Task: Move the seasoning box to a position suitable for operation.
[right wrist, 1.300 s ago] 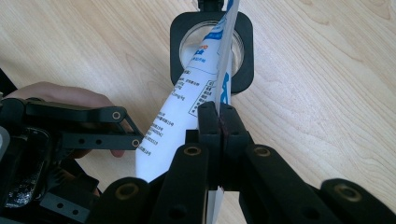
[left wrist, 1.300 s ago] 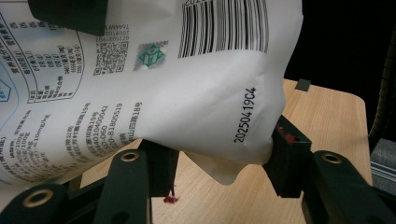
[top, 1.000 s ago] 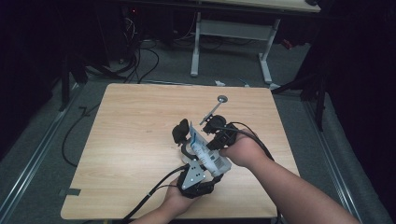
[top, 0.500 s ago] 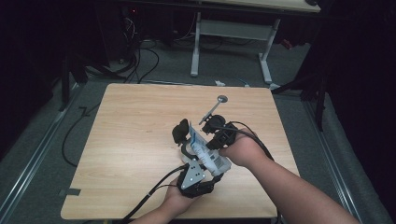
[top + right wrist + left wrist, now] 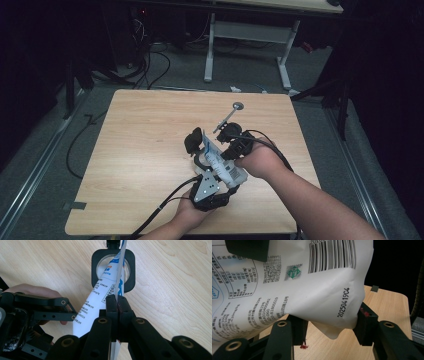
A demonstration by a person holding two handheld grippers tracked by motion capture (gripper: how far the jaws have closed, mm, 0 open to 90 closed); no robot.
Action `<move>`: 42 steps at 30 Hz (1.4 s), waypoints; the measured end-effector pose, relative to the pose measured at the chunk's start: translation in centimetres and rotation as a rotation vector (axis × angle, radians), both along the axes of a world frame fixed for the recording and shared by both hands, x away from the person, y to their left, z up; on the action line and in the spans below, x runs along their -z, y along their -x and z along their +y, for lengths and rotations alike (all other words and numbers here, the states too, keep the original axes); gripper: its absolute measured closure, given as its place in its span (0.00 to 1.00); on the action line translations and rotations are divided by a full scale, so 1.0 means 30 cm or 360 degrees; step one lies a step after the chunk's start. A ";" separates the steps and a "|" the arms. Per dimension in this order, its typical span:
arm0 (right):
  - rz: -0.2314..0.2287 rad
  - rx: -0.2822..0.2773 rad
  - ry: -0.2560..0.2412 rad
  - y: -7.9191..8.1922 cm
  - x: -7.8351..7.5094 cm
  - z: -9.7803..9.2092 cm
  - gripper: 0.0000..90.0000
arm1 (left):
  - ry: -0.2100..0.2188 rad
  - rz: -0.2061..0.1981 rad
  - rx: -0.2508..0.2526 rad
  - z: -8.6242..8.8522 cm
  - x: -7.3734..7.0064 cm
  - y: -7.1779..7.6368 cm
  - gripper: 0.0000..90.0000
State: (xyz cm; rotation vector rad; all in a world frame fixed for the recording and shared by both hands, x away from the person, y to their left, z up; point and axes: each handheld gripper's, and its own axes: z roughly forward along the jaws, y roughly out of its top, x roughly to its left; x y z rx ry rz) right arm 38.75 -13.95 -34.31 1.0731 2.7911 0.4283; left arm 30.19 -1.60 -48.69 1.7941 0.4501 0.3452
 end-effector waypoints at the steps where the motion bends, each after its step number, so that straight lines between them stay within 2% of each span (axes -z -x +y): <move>1: 0.0000 -0.0002 0.0000 0.000 0.000 0.000 1.00 | 0.0000 0.0000 0.0000 0.000 0.000 0.000 0.58; 42: -0.0019 -0.0008 -0.0009 -0.003 -0.003 -0.008 1.00 | 0.0011 -0.0009 0.0018 -0.008 -0.007 -0.012 0.59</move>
